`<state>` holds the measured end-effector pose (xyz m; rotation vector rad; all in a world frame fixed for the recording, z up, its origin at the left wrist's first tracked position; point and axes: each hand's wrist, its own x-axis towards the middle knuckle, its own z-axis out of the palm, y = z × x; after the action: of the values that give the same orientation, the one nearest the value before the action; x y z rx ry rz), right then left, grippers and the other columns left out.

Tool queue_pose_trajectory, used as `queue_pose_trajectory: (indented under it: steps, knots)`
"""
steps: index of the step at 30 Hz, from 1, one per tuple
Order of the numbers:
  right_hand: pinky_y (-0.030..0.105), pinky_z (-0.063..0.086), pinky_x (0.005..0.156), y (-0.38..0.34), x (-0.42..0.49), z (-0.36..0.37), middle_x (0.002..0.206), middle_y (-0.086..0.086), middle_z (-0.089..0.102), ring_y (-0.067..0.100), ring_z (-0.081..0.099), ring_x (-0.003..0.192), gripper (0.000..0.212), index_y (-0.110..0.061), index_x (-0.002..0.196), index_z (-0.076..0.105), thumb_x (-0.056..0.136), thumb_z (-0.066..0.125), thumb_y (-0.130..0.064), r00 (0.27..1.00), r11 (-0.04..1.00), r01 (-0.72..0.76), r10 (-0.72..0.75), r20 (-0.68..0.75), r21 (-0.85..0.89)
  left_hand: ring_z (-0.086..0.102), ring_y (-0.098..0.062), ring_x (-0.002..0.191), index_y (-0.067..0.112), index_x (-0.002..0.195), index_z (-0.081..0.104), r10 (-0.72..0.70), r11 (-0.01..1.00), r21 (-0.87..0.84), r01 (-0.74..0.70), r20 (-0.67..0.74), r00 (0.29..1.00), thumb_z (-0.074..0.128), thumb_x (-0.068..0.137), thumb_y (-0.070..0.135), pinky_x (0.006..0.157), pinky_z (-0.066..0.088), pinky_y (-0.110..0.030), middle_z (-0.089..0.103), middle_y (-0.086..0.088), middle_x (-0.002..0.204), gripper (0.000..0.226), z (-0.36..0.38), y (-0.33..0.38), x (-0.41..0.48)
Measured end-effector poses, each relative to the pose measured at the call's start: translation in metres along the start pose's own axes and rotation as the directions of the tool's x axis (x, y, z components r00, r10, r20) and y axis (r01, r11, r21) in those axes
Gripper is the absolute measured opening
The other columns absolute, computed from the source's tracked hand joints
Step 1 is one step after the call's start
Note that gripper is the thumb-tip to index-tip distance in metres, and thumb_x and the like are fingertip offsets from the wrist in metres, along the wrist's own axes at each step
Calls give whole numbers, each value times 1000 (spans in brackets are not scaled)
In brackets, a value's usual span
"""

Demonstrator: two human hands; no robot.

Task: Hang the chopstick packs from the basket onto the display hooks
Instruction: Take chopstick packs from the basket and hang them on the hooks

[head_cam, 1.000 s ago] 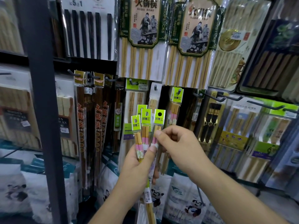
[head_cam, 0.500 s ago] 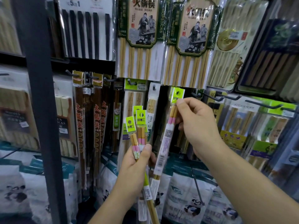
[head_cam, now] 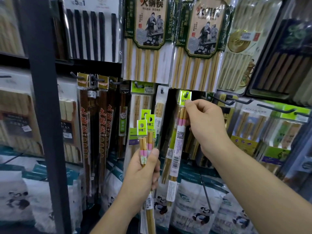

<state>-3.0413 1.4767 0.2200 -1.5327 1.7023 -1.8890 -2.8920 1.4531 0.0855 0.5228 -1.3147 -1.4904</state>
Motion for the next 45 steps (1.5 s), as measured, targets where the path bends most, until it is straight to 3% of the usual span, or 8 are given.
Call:
queue_pose_trajectory:
  steps: [3, 8, 11, 15, 27, 36, 41, 45]
  knots:
    - [46, 59, 82, 8, -2, 0, 79, 13, 72, 31, 70, 79, 34, -11, 79, 71, 100, 60, -36, 999, 1000, -30, 30, -20, -6, 40, -9, 47, 25, 84, 62, -28, 998, -52, 28, 4, 1000, 59, 80, 70, 40, 35, -23, 55, 3, 68, 45, 2, 2, -1]
    - [25, 41, 56, 19, -16, -3, 55, -14, 52, 2, 45, 50, 31, -19, 74, 57, 95, 67, -40, 993, 996, -32, 22, -113, -86, 38, -11, 44, 14, 98, 58, -119, 968, -219, 121, 21, 993, 62, 87, 67, 39, 30, -24, 54, -1, 68, 55, 0, 1, 0]
    - [15, 39, 48, 22, -31, 0, 54, -13, 51, 0, 45, 47, 29, -19, 74, 60, 94, 68, -37, 999, 998, -12, 15, 47, -65, 37, -13, 45, 16, 93, 57, -92, 967, -233, 102, 50, 994, 53, 87, 47, 39, 29, -25, 53, -2, 68, 32, 1, 1, 0]
    - [18, 49, 56, 19, -49, 15, 66, -6, 62, 3, 54, 59, 20, -17, 81, 70, 91, 74, -33, 956, 999, -2, 17, 293, -52, 40, -13, 49, 30, 84, 63, -7, 990, -137, 17, 73, 997, 52, 93, 45, 42, 33, -27, 52, -1, 69, 21, 7, 0, -3]
    - [22, 53, 59, 20, -57, 17, 78, 9, 75, 12, 63, 64, 13, -9, 93, 75, 90, 76, -22, 919, 945, -266, 190, 346, 190, 46, -11, 54, 38, 118, 67, 79, 994, -84, -73, 70, 994, 58, 92, 59, 44, 39, -26, 54, 1, 74, 34, 9, -1, -5]
    - [25, 54, 59, -2, -34, 1, 74, 1, 73, 12, 63, 66, 21, -26, 82, 78, 98, 66, -27, 992, 982, -83, 65, 111, 170, 59, -7, 67, 36, 88, 64, 62, 997, 45, -63, 14, 998, 47, 94, 59, 58, 51, -20, 63, 9, 80, 29, 3, -1, -5]
    - [36, 52, 62, -13, -17, -2, 82, 22, 70, 21, 62, 67, 28, -18, 79, 77, 101, 61, -26, 998, 983, -63, 61, 20, 175, 49, -12, 61, 23, 88, 57, 41, 998, 53, -41, 14, 999, 48, 93, 55, 54, 48, -25, 56, 3, 77, 33, 1, -2, -4]
    - [23, 50, 50, -14, -11, 0, 73, 21, 67, 22, 61, 62, 31, -11, 75, 74, 101, 62, -23, 996, 974, -86, 92, -18, 208, 50, -10, 61, 22, 85, 57, 22, 998, 60, -23, 24, 999, 48, 93, 53, 55, 47, -24, 56, 6, 76, 33, 2, -2, -5]
